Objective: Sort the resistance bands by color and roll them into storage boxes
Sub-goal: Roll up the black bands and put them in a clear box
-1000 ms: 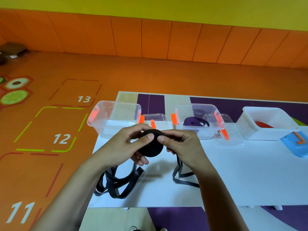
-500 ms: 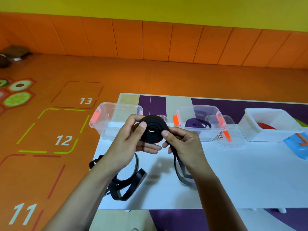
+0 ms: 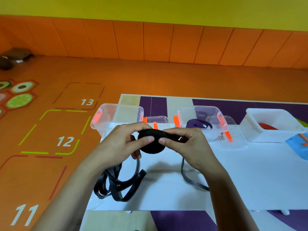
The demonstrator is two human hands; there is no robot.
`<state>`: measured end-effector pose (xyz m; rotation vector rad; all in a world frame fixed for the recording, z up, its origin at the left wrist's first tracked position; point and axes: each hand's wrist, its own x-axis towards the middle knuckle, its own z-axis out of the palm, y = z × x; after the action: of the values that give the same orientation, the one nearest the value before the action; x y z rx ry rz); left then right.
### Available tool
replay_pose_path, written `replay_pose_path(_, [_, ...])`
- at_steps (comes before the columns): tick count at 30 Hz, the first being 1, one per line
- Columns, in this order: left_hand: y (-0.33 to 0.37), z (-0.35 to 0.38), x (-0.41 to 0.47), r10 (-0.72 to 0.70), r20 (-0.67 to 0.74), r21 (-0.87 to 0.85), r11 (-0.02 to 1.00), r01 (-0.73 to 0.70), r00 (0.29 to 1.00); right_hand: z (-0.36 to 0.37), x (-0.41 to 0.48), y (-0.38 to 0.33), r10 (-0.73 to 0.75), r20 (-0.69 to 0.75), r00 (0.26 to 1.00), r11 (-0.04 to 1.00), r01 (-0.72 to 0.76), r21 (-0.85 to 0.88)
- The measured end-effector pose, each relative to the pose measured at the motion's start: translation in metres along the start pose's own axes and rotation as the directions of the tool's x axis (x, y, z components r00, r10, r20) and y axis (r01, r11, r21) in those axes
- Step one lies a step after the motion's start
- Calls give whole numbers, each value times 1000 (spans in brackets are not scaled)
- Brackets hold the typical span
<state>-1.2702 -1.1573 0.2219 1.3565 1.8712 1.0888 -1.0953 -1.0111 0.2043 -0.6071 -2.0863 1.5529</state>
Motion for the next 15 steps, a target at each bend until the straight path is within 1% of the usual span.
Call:
replay_pose_path(3, [-1,5,0,25,-71,-157,987,-36,997,0,1,2,0,-8,1000,997,1,74])
replay_pose_path(6, [-4,8,3,11,-173,-317,946,-66,985,-1,3,6,0,-14,1000,997,1,81])
replay_pose_path(8, [-3,12,4,-3,-212,-401,912,-84,977,1,4,7,4,-53,999,993,2,119])
replay_pose_path(11, [1,22,6,-52,-197,-553,831,-67,979,11,5,6,21,-137,990,975,10,221])
replay_pose_path(13, [-1,27,8,-68,-175,-601,798,-52,982,15,5,5,33,-170,985,967,12,256])
replay_pose_path(15, [-3,31,8,-89,-154,-623,782,-26,984,14,6,6,50,-174,983,969,-6,247])
